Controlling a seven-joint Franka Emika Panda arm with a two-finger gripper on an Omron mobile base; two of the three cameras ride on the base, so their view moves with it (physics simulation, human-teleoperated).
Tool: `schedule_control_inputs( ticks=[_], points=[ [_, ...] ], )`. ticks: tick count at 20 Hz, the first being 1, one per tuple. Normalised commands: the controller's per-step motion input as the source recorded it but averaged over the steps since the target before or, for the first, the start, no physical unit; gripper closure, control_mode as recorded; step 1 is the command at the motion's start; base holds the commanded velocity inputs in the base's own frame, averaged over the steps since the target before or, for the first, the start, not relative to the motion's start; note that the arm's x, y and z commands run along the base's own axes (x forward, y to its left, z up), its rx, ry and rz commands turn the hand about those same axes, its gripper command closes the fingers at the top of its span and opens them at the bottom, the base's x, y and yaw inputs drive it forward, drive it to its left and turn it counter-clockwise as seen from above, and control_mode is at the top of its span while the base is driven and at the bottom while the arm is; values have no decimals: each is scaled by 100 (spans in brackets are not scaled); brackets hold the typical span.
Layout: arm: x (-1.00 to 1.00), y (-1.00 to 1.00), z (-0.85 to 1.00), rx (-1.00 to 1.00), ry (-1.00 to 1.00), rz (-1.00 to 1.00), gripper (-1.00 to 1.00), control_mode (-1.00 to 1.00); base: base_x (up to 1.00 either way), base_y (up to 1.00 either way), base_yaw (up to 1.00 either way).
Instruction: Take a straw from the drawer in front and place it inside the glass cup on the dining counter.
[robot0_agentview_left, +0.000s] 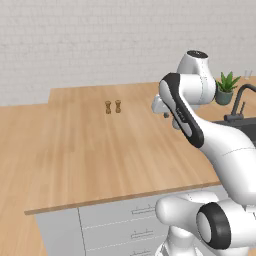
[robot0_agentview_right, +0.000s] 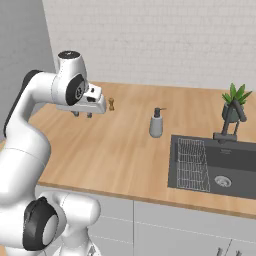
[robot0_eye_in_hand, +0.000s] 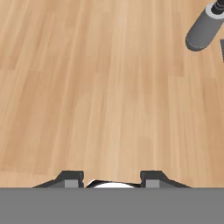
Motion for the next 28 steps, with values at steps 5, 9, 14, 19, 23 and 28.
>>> schedule_control_inputs(
  ticks=[5,9,14,19,23,28],
  points=[
    [0,0,0,0,0,0,-100,100,-9,2,0],
    [0,0,0,0,0,0,-100,100,-58,55,-5],
    [0,0,0,0,0,0,-100,100,-40,90,-22],
    [0,0,0,0,0,0,-100,100,-13,95,-36],
    [0,0,0,0,0,0,-100,100,0,90,-46],
    [0,0,0,0,0,0,-100,100,-1,75,-47]
  ],
)
